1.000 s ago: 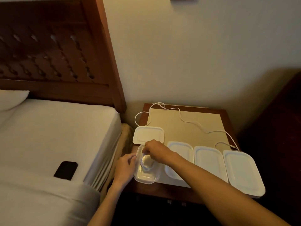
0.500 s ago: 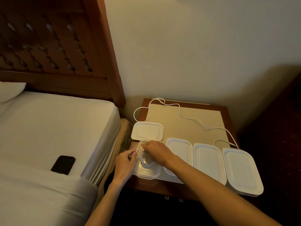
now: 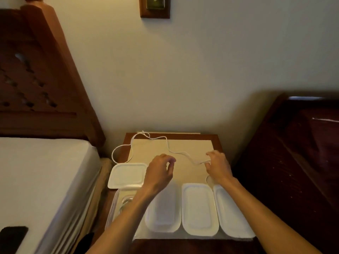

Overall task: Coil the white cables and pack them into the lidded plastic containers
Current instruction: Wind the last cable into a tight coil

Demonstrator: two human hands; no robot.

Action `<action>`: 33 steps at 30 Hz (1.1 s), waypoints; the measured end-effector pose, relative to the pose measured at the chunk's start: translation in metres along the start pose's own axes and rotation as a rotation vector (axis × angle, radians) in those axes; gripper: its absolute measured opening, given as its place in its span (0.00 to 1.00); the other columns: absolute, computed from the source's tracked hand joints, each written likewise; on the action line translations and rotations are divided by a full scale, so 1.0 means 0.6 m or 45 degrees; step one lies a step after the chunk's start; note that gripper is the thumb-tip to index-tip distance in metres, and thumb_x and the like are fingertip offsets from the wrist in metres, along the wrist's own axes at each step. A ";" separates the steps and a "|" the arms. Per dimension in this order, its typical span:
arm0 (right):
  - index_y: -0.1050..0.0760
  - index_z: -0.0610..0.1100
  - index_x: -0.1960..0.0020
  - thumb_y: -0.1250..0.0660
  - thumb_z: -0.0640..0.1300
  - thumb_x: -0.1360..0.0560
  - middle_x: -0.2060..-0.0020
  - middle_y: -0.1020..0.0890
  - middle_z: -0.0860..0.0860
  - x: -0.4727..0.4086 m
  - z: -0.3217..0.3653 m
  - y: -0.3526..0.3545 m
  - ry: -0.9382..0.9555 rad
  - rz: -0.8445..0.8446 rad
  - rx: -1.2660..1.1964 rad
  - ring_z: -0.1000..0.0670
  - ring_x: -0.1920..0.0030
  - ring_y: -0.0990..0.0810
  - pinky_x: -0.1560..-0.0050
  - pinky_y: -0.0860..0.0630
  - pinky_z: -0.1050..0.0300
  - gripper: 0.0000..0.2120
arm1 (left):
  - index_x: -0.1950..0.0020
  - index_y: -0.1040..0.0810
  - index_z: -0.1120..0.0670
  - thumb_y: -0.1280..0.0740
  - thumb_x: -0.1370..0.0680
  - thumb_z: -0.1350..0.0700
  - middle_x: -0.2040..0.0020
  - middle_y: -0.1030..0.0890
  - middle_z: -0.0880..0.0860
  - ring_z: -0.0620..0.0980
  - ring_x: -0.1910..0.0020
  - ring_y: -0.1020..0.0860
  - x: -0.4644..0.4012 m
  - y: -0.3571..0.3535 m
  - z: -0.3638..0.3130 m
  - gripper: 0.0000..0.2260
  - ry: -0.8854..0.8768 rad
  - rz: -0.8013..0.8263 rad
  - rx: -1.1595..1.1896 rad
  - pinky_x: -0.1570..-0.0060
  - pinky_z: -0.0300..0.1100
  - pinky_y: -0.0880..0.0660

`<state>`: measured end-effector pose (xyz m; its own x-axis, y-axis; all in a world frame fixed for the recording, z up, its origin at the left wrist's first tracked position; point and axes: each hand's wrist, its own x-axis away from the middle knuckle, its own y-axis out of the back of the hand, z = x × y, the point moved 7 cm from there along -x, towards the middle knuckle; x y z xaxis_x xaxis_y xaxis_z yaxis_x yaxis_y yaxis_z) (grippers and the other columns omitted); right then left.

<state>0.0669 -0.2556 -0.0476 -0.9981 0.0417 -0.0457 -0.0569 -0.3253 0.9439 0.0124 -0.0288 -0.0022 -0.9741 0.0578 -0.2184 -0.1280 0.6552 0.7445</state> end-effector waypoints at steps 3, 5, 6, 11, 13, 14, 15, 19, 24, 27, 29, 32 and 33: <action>0.26 0.43 0.37 0.37 0.48 0.21 0.37 0.26 0.45 -0.013 -0.085 -0.007 -0.302 0.127 0.224 0.42 0.37 0.29 0.41 0.26 0.48 0.15 | 0.43 0.19 0.50 0.37 0.20 0.56 0.42 0.19 0.48 0.48 0.48 0.22 -0.048 -0.081 -0.053 0.10 -0.160 0.216 -0.127 0.50 0.39 0.28; 0.23 0.42 0.40 0.35 0.51 0.22 0.40 0.23 0.45 -0.019 -0.118 -0.024 -0.370 0.201 0.196 0.42 0.38 0.26 0.42 0.25 0.47 0.15 | 0.41 0.20 0.50 0.37 0.20 0.57 0.41 0.20 0.49 0.48 0.46 0.22 -0.064 -0.124 -0.075 0.10 -0.189 0.313 -0.165 0.50 0.38 0.28; 0.22 0.43 0.43 0.33 0.50 0.23 0.43 0.21 0.45 -0.022 -0.130 -0.034 -0.389 0.223 0.159 0.43 0.41 0.24 0.44 0.23 0.48 0.14 | 0.41 0.20 0.51 0.36 0.20 0.57 0.40 0.20 0.49 0.48 0.45 0.23 -0.068 -0.141 -0.083 0.10 -0.183 0.339 -0.162 0.49 0.37 0.28; 0.21 0.41 0.51 0.38 0.44 0.21 0.55 0.18 0.44 -0.033 -0.129 -0.035 -0.415 0.187 -0.326 0.47 0.56 0.19 0.54 0.19 0.52 0.10 | 0.36 0.23 0.50 0.36 0.21 0.60 0.36 0.23 0.49 0.49 0.40 0.24 -0.084 -0.177 -0.107 0.14 -0.166 0.348 -0.156 0.43 0.41 0.25; 0.24 0.43 0.50 0.40 0.45 0.19 0.58 0.18 0.46 -0.033 -0.096 -0.005 -0.303 0.246 -0.632 0.50 0.59 0.20 0.58 0.22 0.59 0.08 | 0.30 0.29 0.51 0.36 0.21 0.64 0.30 0.28 0.50 0.50 0.34 0.27 -0.092 -0.171 -0.118 0.20 -0.190 0.320 -0.129 0.38 0.42 0.28; 0.26 0.44 0.50 0.41 0.46 0.18 0.61 0.19 0.47 -0.032 -0.076 0.018 -0.233 0.280 -0.765 0.51 0.62 0.21 0.61 0.23 0.61 0.08 | 0.27 0.33 0.51 0.37 0.22 0.66 0.28 0.31 0.50 0.51 0.32 0.29 -0.098 -0.165 -0.123 0.24 -0.213 0.303 -0.101 0.36 0.42 0.29; 0.26 0.46 0.50 0.40 0.47 0.18 0.63 0.20 0.49 -0.033 -0.056 0.045 -0.157 0.295 -0.862 0.52 0.64 0.22 0.63 0.24 0.61 0.07 | 0.25 0.36 0.50 0.37 0.22 0.67 0.26 0.33 0.50 0.51 0.30 0.31 -0.105 -0.156 -0.133 0.27 -0.246 0.284 -0.061 0.35 0.42 0.30; 0.25 0.45 0.52 0.38 0.50 0.19 0.69 0.25 0.55 -0.047 0.014 0.169 0.115 0.222 -1.013 0.55 0.68 0.29 0.68 0.31 0.60 0.09 | 0.29 0.31 0.54 0.37 0.24 0.71 0.35 0.27 0.53 0.53 0.44 0.22 -0.149 -0.076 -0.190 0.25 -0.421 0.174 0.226 0.54 0.32 0.24; 0.24 0.43 0.57 0.41 0.52 0.18 0.72 0.33 0.51 -0.040 0.079 0.312 0.272 0.230 -1.229 0.54 0.74 0.35 0.73 0.35 0.62 0.16 | 0.51 0.22 0.58 0.36 0.20 0.57 0.55 0.27 0.48 0.41 0.64 0.27 -0.195 0.116 -0.287 0.06 -0.779 -0.167 0.193 0.64 0.37 0.28; 0.29 0.47 0.64 0.43 0.55 0.19 0.72 0.40 0.51 -0.014 0.097 0.366 0.261 0.400 -1.602 0.54 0.74 0.42 0.74 0.42 0.62 0.18 | 0.54 0.21 0.59 0.34 0.21 0.57 0.58 0.25 0.50 0.41 0.65 0.30 -0.210 0.237 -0.310 0.06 -0.876 -0.386 0.129 0.63 0.33 0.31; 0.32 0.48 0.65 0.43 0.56 0.21 0.72 0.45 0.51 0.009 0.112 0.402 0.251 0.466 -1.783 0.54 0.74 0.48 0.74 0.48 0.61 0.18 | 0.54 0.20 0.59 0.34 0.21 0.58 0.59 0.25 0.50 0.41 0.65 0.30 -0.212 0.302 -0.316 0.06 -0.897 -0.489 0.057 0.63 0.29 0.33; 0.33 0.48 0.65 0.44 0.54 0.21 0.73 0.48 0.53 0.042 0.145 0.457 0.283 0.587 -1.985 0.55 0.75 0.51 0.77 0.49 0.62 0.17 | 0.55 0.20 0.59 0.34 0.21 0.60 0.60 0.25 0.49 0.41 0.65 0.30 -0.197 0.352 -0.325 0.05 -0.935 -0.513 -0.019 0.63 0.26 0.35; 0.32 0.47 0.65 0.44 0.53 0.21 0.73 0.48 0.54 0.051 0.154 0.477 0.302 0.646 -2.057 0.55 0.76 0.51 0.79 0.48 0.63 0.16 | 0.55 0.21 0.59 0.34 0.21 0.60 0.60 0.25 0.49 0.41 0.65 0.29 -0.190 0.359 -0.324 0.05 -0.943 -0.511 -0.014 0.62 0.26 0.34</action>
<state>0.0225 -0.2600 0.2515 -0.8957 -0.4416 -0.0527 0.4268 -0.8203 -0.3807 0.0595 -0.0405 0.3056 -0.4813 0.3037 -0.8222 -0.4440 0.7244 0.5274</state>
